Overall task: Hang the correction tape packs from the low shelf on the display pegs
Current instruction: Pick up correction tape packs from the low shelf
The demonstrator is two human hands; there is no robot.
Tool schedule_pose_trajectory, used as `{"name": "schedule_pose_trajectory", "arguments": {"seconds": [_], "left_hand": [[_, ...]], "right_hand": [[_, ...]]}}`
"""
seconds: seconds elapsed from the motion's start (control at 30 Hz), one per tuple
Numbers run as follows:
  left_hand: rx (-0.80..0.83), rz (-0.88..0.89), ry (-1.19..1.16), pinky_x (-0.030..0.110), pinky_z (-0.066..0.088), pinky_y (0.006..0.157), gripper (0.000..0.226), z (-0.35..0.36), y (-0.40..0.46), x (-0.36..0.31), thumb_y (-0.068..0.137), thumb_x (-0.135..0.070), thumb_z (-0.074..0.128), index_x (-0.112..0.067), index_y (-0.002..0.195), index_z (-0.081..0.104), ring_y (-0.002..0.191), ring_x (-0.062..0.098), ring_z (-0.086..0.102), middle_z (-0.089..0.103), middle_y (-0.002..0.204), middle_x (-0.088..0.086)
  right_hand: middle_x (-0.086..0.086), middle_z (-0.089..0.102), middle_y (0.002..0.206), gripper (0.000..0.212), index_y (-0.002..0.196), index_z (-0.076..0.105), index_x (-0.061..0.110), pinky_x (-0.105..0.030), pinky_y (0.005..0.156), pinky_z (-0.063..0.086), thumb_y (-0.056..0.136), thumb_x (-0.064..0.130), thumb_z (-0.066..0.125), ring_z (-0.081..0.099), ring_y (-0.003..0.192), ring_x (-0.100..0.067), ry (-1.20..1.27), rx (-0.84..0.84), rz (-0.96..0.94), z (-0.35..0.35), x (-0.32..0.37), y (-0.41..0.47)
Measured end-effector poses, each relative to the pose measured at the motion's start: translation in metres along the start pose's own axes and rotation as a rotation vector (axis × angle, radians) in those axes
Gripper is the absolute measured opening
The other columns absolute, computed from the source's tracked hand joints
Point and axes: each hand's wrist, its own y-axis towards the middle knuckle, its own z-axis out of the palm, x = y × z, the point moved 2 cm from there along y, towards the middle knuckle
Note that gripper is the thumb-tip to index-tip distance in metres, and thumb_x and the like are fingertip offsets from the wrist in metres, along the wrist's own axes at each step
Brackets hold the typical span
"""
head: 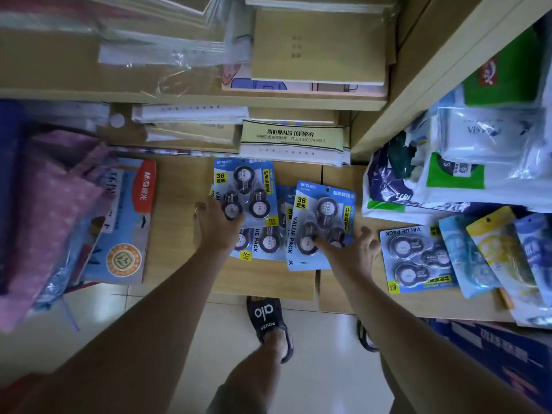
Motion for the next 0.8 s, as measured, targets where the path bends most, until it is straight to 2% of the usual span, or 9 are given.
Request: {"name": "schedule_pose_trajectory", "arguments": {"seconds": [0.1,0.27,0.33,0.4,0.47,0.57,0.63,0.73,0.8], "left_hand": [[0.011,-0.008,-0.136,0.036,0.037,0.070,0.054,-0.003,-0.004,-0.005,0.078,-0.025,0.087,0.000,0.110,0.051,0.100,0.031,0.051,0.057,0.116,0.024],[0.083,-0.047,-0.346,0.031,0.036,0.060,0.061,0.006,-0.033,-0.006,0.070,-0.020,0.089,-0.010,0.102,0.038,0.090,0.026,0.054,0.050,0.091,-0.001],[0.064,-0.060,-0.377,0.028,0.040,0.061,0.069,0.007,-0.044,-0.004,0.065,-0.020,0.088,-0.011,0.107,0.035,0.093,0.028,0.056,0.052,0.099,0.002],[0.059,-0.074,-0.397,0.012,0.039,0.056,0.073,0.005,-0.048,-0.002,0.069,-0.005,0.090,-0.012,0.112,0.032,0.099,0.027,0.055,0.052,0.111,0.006],[0.075,-0.068,-0.396,0.008,0.038,0.057,0.077,0.004,-0.048,0.001,0.069,-0.001,0.090,-0.017,0.117,0.032,0.103,0.025,0.056,0.054,0.118,0.007],[0.126,-0.067,-0.427,0.035,0.059,0.075,0.082,0.005,-0.046,0.003,0.059,-0.014,0.090,-0.021,0.125,0.042,0.106,0.028,0.066,0.064,0.120,0.003],[0.170,-0.100,-0.501,0.047,0.063,0.080,0.086,0.005,-0.046,0.004,0.058,-0.011,0.086,-0.019,0.133,0.044,0.108,0.031,0.069,0.066,0.121,0.005],[0.211,-0.113,-0.572,0.045,0.061,0.079,0.085,0.004,-0.047,0.005,0.064,-0.002,0.084,-0.019,0.137,0.043,0.111,0.030,0.071,0.067,0.124,0.006],[0.227,-0.112,-0.572,0.035,0.061,0.076,0.081,0.001,-0.052,0.005,0.073,0.006,0.081,-0.016,0.141,0.043,0.108,0.025,0.070,0.066,0.128,0.007]], "right_hand": [[-0.014,0.035,0.147,0.113,0.149,0.032,0.009,-0.048,0.117,0.034,0.062,0.052,0.091,0.033,0.139,-0.035,-0.038,0.053,0.021,0.002,0.004,0.007],[-0.017,0.041,0.140,0.108,0.135,0.035,0.008,-0.050,0.111,0.042,0.054,0.043,0.097,0.041,0.133,-0.036,-0.031,0.155,0.094,0.011,0.004,0.005],[-0.019,0.039,0.142,0.107,0.135,0.033,0.008,-0.048,0.114,0.038,0.055,0.037,0.098,0.037,0.136,-0.036,-0.033,0.166,0.102,0.011,0.004,0.003],[-0.018,0.036,0.142,0.106,0.134,0.033,0.008,-0.046,0.115,0.037,0.055,0.035,0.098,0.034,0.136,-0.035,-0.041,0.186,0.096,0.010,0.002,0.003],[-0.016,0.035,0.140,0.107,0.133,0.033,0.010,-0.046,0.115,0.037,0.053,0.034,0.099,0.036,0.134,-0.035,-0.053,0.201,0.081,0.009,0.000,0.004],[-0.015,0.040,0.140,0.108,0.134,0.034,0.008,-0.048,0.115,0.038,0.052,0.034,0.100,0.038,0.134,-0.035,-0.073,0.204,0.061,0.007,-0.004,0.008],[-0.015,0.046,0.139,0.106,0.132,0.037,0.008,-0.049,0.112,0.041,0.050,0.033,0.100,0.041,0.132,-0.035,-0.046,0.198,0.070,0.004,-0.007,0.010],[-0.012,0.055,0.130,0.103,0.126,0.044,0.010,-0.050,0.100,0.051,0.044,0.031,0.101,0.053,0.122,-0.034,0.043,0.210,0.095,-0.001,-0.008,0.010],[-0.010,0.065,0.116,0.090,0.119,0.051,0.011,-0.039,0.077,0.057,0.044,0.022,0.100,0.065,0.104,-0.031,0.138,0.233,0.083,-0.007,-0.007,0.006]]}}
